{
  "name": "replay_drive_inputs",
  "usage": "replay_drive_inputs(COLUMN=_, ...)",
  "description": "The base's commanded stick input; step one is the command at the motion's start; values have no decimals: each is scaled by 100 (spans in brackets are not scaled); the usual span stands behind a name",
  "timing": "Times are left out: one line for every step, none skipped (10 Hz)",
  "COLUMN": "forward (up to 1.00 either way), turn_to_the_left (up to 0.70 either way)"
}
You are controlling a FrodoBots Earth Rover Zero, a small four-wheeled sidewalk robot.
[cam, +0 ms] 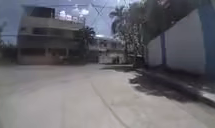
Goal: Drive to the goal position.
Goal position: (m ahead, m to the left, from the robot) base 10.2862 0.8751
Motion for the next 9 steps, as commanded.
replay_drive_inputs(forward=85, turn_to_the_left=0)
replay_drive_inputs(forward=85, turn_to_the_left=0)
replay_drive_inputs(forward=85, turn_to_the_left=0)
replay_drive_inputs(forward=85, turn_to_the_left=0)
replay_drive_inputs(forward=85, turn_to_the_left=0)
replay_drive_inputs(forward=85, turn_to_the_left=0)
replay_drive_inputs(forward=85, turn_to_the_left=0)
replay_drive_inputs(forward=85, turn_to_the_left=0)
replay_drive_inputs(forward=85, turn_to_the_left=0)
